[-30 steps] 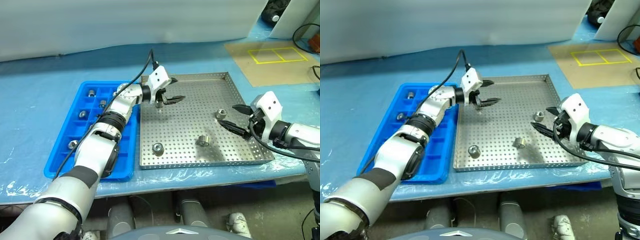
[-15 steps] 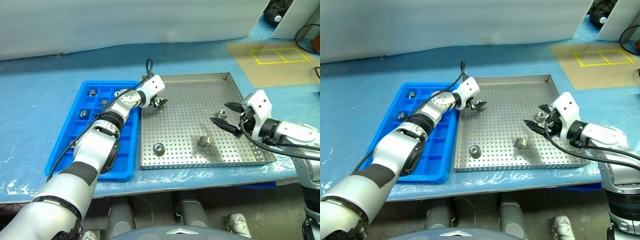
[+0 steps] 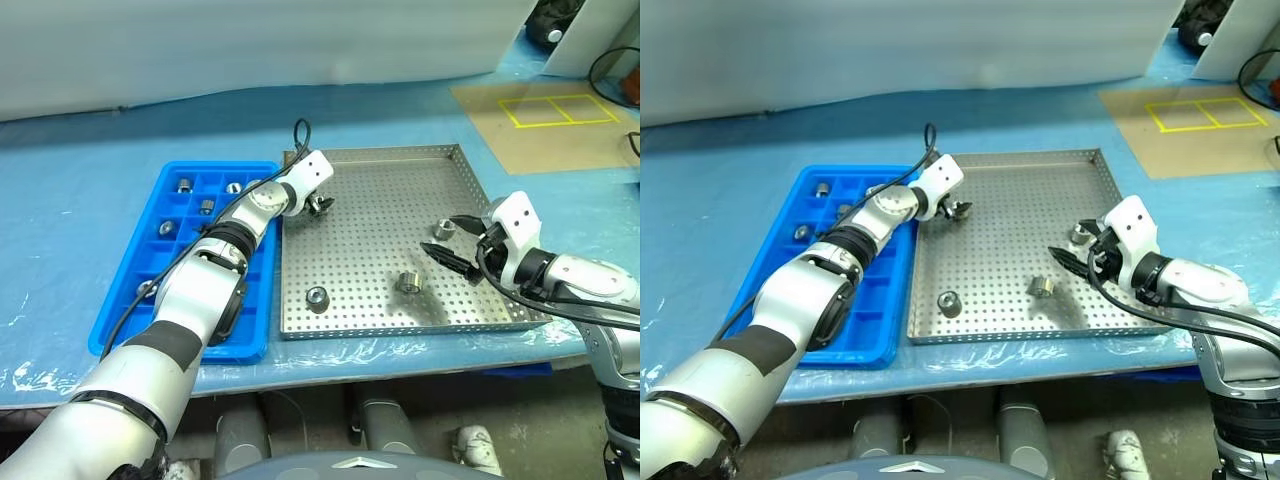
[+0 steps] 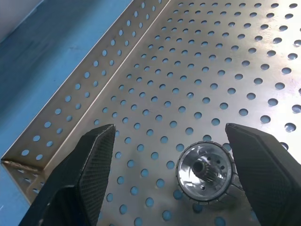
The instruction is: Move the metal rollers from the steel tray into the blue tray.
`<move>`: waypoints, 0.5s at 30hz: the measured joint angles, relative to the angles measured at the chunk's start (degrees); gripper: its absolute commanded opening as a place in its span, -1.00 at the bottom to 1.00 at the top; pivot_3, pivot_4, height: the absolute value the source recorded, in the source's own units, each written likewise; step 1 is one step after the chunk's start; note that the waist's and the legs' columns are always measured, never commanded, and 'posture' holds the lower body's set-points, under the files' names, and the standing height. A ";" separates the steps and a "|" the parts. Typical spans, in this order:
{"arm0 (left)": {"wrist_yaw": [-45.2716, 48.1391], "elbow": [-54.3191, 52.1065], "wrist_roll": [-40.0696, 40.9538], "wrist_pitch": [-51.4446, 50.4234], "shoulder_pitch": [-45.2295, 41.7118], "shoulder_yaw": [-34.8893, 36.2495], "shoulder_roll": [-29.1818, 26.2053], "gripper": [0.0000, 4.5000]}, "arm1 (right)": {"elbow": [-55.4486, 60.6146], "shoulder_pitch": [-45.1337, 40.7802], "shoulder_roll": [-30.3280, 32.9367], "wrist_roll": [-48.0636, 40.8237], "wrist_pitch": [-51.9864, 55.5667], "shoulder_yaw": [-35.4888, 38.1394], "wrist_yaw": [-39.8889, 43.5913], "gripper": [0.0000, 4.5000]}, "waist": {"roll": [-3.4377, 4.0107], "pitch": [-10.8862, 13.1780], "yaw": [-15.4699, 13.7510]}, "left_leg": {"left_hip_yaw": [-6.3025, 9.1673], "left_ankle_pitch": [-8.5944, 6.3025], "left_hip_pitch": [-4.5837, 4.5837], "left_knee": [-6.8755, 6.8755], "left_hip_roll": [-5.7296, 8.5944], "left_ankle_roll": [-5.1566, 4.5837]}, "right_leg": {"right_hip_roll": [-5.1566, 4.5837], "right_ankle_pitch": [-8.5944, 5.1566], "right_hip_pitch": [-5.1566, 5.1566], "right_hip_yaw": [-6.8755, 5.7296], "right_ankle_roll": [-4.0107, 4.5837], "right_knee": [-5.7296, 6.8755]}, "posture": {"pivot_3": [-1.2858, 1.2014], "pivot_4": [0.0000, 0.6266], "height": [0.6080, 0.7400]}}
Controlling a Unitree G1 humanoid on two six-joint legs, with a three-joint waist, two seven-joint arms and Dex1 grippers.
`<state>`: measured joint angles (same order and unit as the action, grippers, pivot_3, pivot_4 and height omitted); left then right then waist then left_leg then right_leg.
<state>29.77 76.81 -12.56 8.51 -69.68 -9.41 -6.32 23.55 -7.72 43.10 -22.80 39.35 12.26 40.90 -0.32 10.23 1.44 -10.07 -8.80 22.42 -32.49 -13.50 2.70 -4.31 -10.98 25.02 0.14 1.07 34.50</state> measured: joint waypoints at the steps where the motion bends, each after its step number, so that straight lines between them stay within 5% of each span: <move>1: 0.02 0.14 0.01 -0.37 0.00 0.27 0.03 0.75 | 0.00 0.02 -0.01 -0.01 0.00 0.00 -0.05 0.76 | 0.00 0.00 0.09 | 0.01 0.00 0.01 0.00 0.00 0.00 | 0.00 0.00 0.00 -0.02 0.00 0.00 | -0.41 -0.52 1.00; 15: 0.31 1.01 0.76 -9.75 0.00 4.23 3.12 0.75 | 0.00 0.23 -0.20 0.00 -0.60 -0.04 -1.22 0.76 | 0.00 0.00 0.91 | 0.03 -0.09 0.28 0.00 0.03 -0.15 | -0.04 0.00 0.06 -0.09 0.00 -0.27 | -0.41 -0.52 1.00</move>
<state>30.08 77.82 -11.80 -1.24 -69.68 -5.18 -3.20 23.55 -7.49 42.90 -22.80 38.75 12.22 39.68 -0.32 10.23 2.35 -10.03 -8.89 22.70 -32.49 -13.47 2.54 -4.36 -10.98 25.08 0.05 1.07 34.23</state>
